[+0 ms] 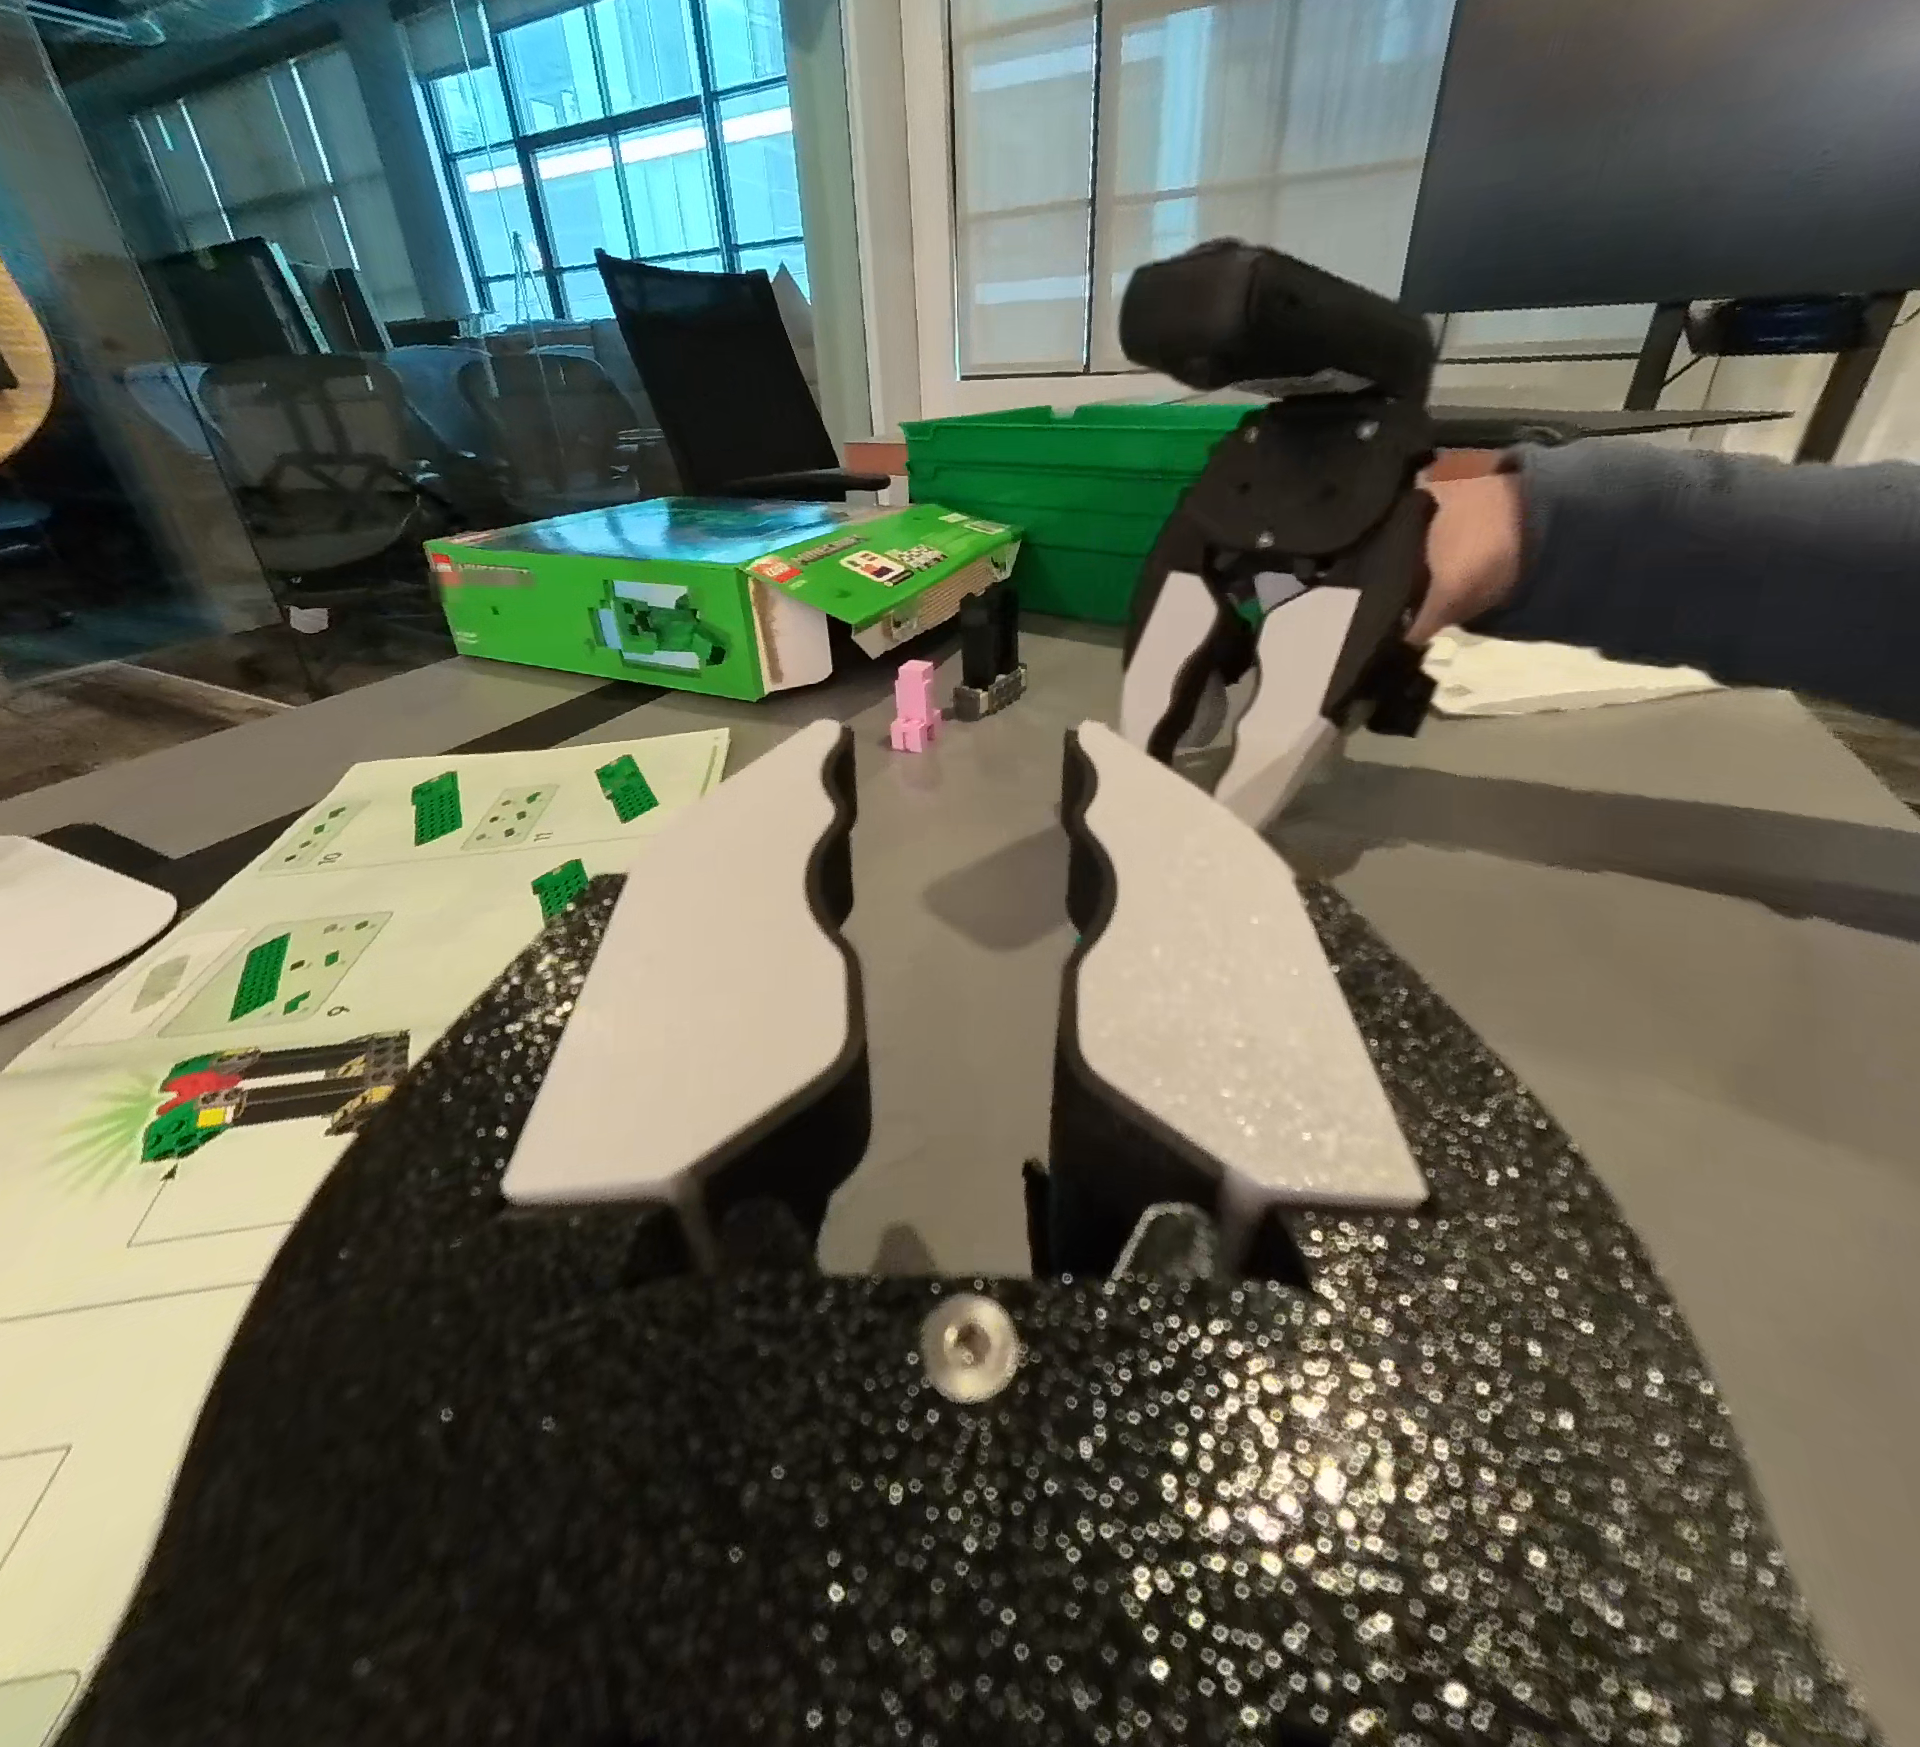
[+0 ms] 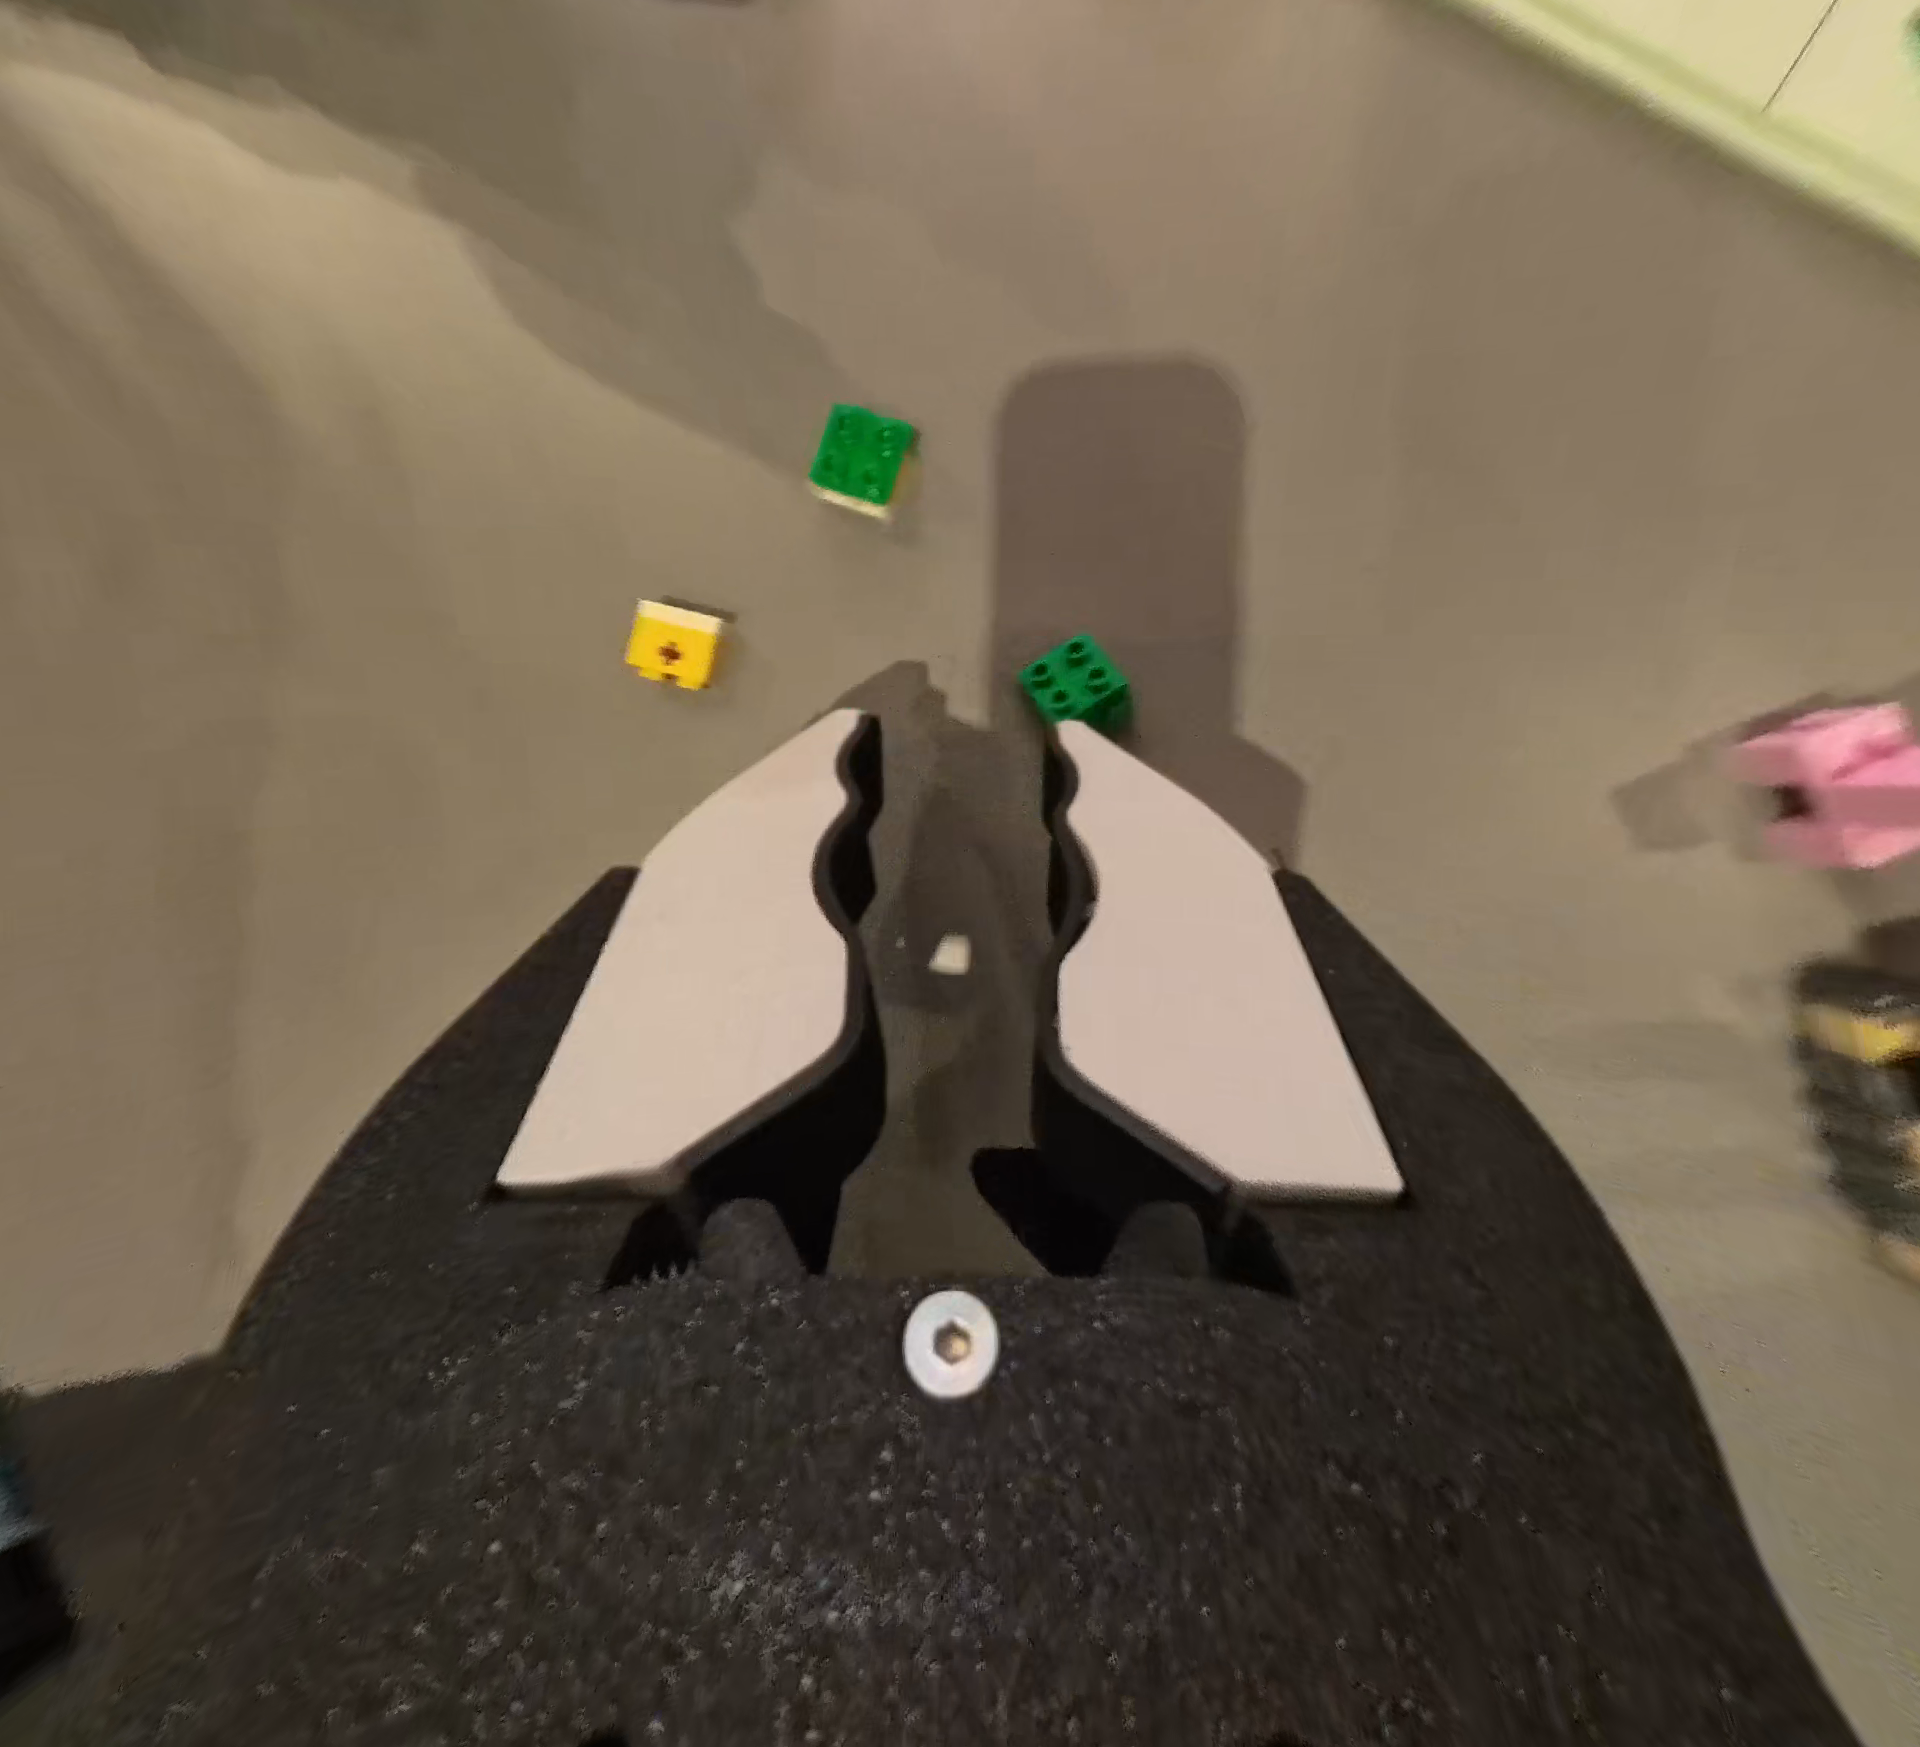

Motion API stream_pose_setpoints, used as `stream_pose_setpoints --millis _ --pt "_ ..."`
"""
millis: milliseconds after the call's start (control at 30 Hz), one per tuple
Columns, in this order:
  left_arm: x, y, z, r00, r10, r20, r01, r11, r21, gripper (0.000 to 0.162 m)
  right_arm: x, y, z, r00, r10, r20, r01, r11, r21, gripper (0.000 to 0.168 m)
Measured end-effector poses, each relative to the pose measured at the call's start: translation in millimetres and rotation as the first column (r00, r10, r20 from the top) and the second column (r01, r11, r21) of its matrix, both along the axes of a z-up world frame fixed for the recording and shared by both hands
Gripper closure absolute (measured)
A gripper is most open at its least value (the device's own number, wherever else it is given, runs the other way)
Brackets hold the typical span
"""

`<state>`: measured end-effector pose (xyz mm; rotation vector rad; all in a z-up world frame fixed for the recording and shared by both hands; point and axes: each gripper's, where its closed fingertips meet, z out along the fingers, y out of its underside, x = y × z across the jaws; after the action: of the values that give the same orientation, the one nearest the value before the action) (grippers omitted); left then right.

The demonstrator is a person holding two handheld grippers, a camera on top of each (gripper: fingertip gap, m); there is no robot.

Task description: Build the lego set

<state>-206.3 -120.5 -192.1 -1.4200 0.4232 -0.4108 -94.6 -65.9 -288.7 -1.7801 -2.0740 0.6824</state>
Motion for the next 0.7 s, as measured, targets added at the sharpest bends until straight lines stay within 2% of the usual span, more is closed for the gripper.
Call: stream_pose_setpoints --millis 33,167,267,400,467,533,600,700 --pt "-0.2 -0.1 0.1 1.000 0.000 0.002 0.000 1.000 0.000 0.124 2.4 -2.9 -1.2 0.999 -0.048 0.019 0.049 0.999 -0.009 0.136" --pt "-1.4 0.1 0.7 1.000 -0.001 0.015 0.001 1.000 -0.002 0.124 1.6 -32.3 -2.2 0.982 -0.187 0.016 0.188 0.981 -0.048 0.139" --pt "-1.0 0.0 0.7 1.000 -0.003 0.014 0.003 1.000 -0.002 0.125 0.5 -51.6 -7.3 0.980 -0.198 0.001 0.197 0.980 0.027 0.140" --pt "0.1 -0.3 0.4 1.000 -0.005 0.008 0.005 1.000 -0.002 0.126 -3.8 -55.0 -14.0 0.978 -0.207 -0.015 0.208 0.970 0.130 0.139" --pt "0.2 -0.6 0.7 1.000 -0.007 0.009 0.007 1.000 0.000 0.126 -6.9 -57.5 -14.8 0.980 -0.197 -0.021 0.198 0.975 0.103 0.142" --pt "1.1 -1.1 0.7 1.000 -0.012 0.007 0.012 1.000 0.000 0.126 -8.0 -57.4 -13.6 0.983 -0.181 -0.023 0.182 0.979 0.090 0.152" --pt "5.7 -2.8 -0.1 0.999 -0.039 -0.010 0.039 0.999 0.002 0.124 -9.7 -57.8 -7.9 0.987 -0.158 -0.036 0.160 0.984 0.082 0.152" --pt "31.2 -13.1 -6.2 0.976 -0.186 -0.112 0.188 0.982 0.007 0.116 -16.5 -70.2 10.9 0.989 -0.110 -0.096 0.105 0.993 -0.055 0.152"
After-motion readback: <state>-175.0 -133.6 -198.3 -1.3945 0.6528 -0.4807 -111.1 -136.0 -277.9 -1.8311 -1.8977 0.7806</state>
